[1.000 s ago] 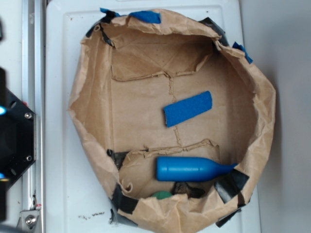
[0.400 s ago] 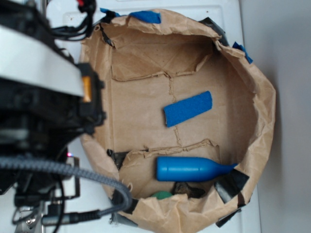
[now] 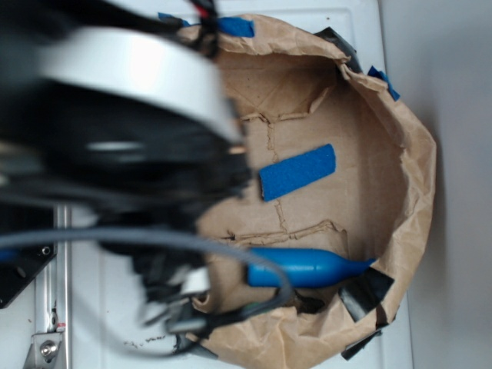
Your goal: Grab the blue sponge.
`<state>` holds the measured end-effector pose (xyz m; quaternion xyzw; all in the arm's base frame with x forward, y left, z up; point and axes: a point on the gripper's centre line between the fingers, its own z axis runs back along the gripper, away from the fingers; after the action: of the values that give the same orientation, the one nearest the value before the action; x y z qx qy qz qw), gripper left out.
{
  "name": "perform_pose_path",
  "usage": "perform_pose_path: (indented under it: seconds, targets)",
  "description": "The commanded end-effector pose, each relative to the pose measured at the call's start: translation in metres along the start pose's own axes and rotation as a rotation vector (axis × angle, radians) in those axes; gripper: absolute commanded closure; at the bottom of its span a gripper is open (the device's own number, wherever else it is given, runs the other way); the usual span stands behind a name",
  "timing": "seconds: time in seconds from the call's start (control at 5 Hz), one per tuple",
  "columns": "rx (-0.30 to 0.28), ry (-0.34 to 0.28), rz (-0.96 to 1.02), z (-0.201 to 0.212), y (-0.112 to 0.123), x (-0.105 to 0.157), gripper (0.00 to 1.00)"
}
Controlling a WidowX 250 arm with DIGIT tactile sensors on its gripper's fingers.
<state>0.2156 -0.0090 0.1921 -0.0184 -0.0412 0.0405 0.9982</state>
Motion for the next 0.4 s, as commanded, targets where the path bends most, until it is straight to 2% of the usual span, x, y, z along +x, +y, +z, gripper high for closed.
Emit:
perform_pose_path:
  seconds: [0.0, 0.2]
  targets:
    - [0.015, -0.04, 0.094, -0.031, 0.012, 0.027, 0.0]
    - [0.0, -0.067, 0.08, -0.051, 0.017, 0.03, 0.0]
